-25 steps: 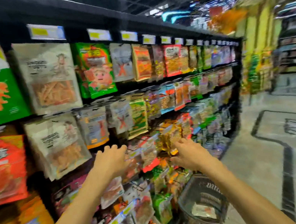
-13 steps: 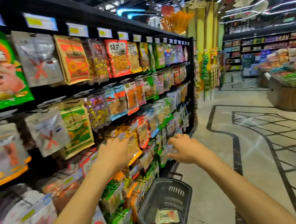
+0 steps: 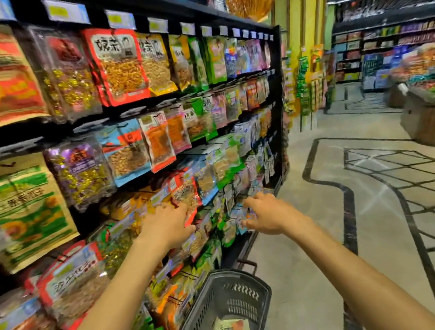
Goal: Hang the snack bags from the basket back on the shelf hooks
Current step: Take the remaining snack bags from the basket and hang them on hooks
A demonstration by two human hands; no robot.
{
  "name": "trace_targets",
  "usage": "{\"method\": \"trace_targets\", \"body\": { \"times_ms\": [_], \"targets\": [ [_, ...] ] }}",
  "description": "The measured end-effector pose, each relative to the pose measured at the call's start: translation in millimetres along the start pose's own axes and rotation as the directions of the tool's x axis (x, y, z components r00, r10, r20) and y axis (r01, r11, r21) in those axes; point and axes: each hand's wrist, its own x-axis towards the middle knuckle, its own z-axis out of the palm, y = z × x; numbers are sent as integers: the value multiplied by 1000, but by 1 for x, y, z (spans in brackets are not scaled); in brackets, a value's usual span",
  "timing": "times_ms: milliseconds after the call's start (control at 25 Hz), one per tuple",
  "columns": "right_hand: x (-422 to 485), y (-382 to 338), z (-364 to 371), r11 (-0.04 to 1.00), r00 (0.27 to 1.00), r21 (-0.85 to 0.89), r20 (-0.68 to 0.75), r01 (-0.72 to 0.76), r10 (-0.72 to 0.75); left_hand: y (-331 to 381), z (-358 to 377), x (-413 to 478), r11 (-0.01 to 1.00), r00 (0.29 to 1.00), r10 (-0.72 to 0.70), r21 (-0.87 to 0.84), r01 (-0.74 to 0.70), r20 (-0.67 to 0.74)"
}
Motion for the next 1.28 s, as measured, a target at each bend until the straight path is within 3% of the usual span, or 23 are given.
{"method": "trace_targets", "body": {
  "times_ms": [200, 480, 840, 1040, 1280],
  "targets": [
    [73, 85, 14, 994, 992, -35, 73, 104, -102, 44, 26, 82, 995, 993, -101, 2, 101, 55],
    [169, 161, 24, 958, 954, -58, 131, 280, -271, 92, 59, 130, 930, 929, -348, -76, 359, 129],
    [280, 140, 113, 898, 838, 1, 358, 440, -411, 71, 144, 158, 795, 796, -544, -140, 590, 266],
    [338, 122, 190, 877, 737, -25, 555, 479, -386, 62, 232, 188, 679, 712, -573, -252, 690, 406],
    [386, 111, 287, 827, 632, -37, 665, 560, -398, 68, 336, 201, 546, 601, -561, -292, 785, 569]
  ]
}}
